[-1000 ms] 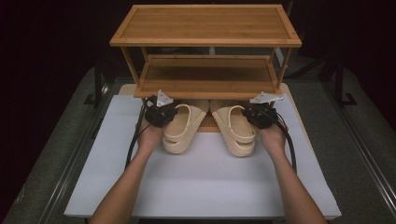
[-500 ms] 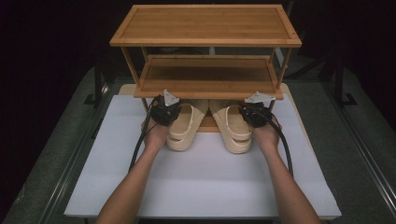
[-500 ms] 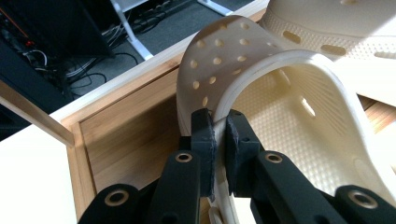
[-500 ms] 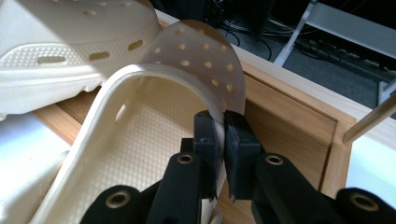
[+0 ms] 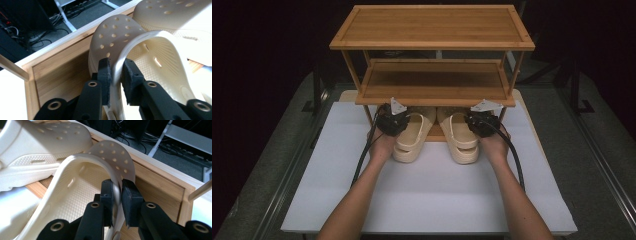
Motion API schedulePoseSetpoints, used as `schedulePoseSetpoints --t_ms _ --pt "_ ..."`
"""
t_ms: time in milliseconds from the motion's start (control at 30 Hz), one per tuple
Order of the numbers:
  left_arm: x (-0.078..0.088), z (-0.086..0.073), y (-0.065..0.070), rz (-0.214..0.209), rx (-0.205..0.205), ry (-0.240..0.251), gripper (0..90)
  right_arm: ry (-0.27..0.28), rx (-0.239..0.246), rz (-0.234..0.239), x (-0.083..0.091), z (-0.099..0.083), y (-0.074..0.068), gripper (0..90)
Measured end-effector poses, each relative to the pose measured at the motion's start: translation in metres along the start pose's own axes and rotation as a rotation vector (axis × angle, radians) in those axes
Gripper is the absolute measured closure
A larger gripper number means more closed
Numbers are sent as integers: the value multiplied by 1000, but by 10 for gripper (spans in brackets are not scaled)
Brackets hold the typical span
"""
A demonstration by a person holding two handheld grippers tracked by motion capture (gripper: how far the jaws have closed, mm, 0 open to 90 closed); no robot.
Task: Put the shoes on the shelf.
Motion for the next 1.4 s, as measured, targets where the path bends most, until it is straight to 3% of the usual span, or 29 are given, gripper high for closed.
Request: schedulePoseSetpoints --t_ms 200,333,367,400,500,600,667,800,967,1067,1100,1133,1167,1367,1400 --pt "7 -2 -6 -70 18 -17 614 14 -17 50 11 0 3 643" --pt "26 -5 -11 -155 34 -17 522 -1 -29 142 24 -2 4 542" --pt "26 -5 -11 -155 34 -17 499 -1 -29 142 24 -2 4 542" --pt "31 -5 -12 -170 38 -11 478 -9 -32 174 32 -4 4 497" --pt "48 -9 -14 -210 16 -13 414 -23 -26 204 44 -7 4 436" --pt "56 -12 -15 -239 20 -10 368 -26 -20 215 52 -9 4 399" --pt "69 -19 -17 -279 21 -1 285 7 -24 233 65 -15 5 356" --pt "79 -29 -17 -278 2 6 203 -4 -30 245 74 -24 6 297" --pt "86 -49 -13 -302 -32 -25 109 -9 -33 255 84 -45 8 212" --pt "87 -64 -11 -322 -41 -40 93 -36 -10 276 86 -57 6 149" --pt "86 -74 -10 -330 -45 -56 39 -42 -3 282 87 -65 5 141" --pt "86 -74 -10 -330 -45 -56 22 -42 -3 282 87 -65 5 141" --pt "84 -83 -11 -333 -48 -71 20 -58 3 292 85 -73 3 128" --pt "72 -101 -6 -366 -34 -98 8 -80 4 321 74 -91 -4 116" --pt "64 -105 -4 -355 -55 -144 8 -110 15 322 68 -94 -7 109"
Point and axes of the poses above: each handheld gripper's, and its own axes: x roughly backward along the jaws, z roughly out of its top, y roughly to its right, the point moved 3 cm from there along -x, roughly forward along the jaws, and after that the axes turned 11 degrees about -y, right-handed, at the moved point
